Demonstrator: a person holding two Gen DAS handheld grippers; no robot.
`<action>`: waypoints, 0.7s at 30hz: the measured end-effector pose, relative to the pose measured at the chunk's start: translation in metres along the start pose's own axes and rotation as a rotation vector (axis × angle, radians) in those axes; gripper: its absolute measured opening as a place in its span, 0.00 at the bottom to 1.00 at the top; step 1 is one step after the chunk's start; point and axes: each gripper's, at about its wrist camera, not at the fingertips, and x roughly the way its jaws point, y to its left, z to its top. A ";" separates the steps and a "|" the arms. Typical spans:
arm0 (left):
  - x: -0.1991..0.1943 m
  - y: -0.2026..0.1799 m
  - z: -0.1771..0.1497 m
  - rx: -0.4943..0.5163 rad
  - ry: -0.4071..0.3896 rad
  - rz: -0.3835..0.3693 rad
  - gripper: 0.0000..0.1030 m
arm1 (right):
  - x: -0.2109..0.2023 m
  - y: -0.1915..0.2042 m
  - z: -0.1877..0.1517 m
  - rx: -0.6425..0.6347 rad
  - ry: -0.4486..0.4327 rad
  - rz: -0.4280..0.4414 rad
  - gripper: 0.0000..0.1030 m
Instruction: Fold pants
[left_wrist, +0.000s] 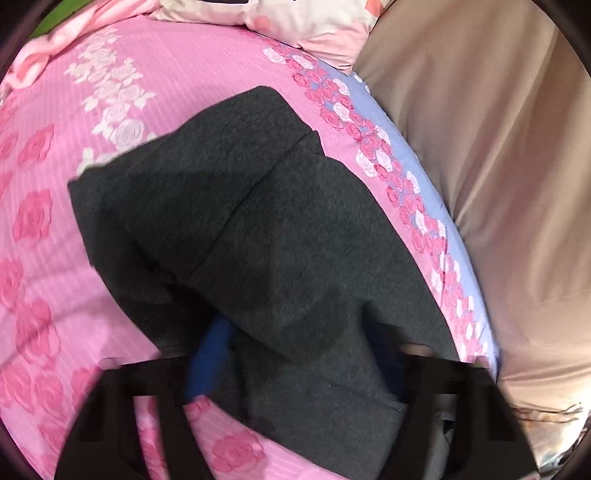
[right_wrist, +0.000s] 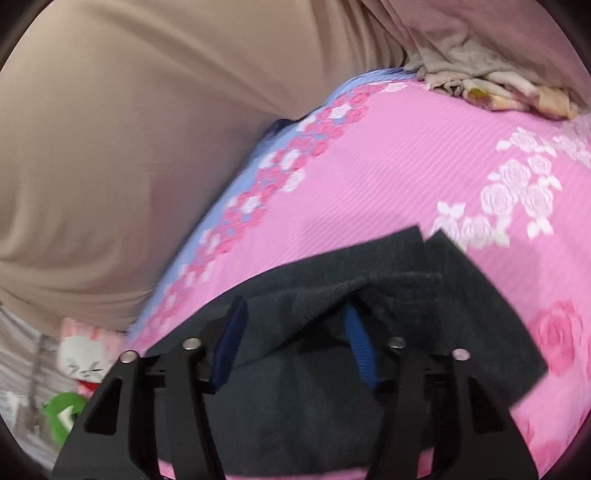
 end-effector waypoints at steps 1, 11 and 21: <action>0.000 -0.002 0.004 0.026 0.004 0.018 0.03 | 0.004 0.001 0.004 0.007 0.001 -0.014 0.02; -0.060 -0.007 0.013 0.187 -0.041 0.080 0.02 | -0.084 0.022 -0.002 -0.223 -0.118 -0.072 0.02; -0.033 0.025 0.007 0.226 0.043 0.175 0.04 | -0.058 -0.005 -0.035 -0.188 -0.029 -0.153 0.02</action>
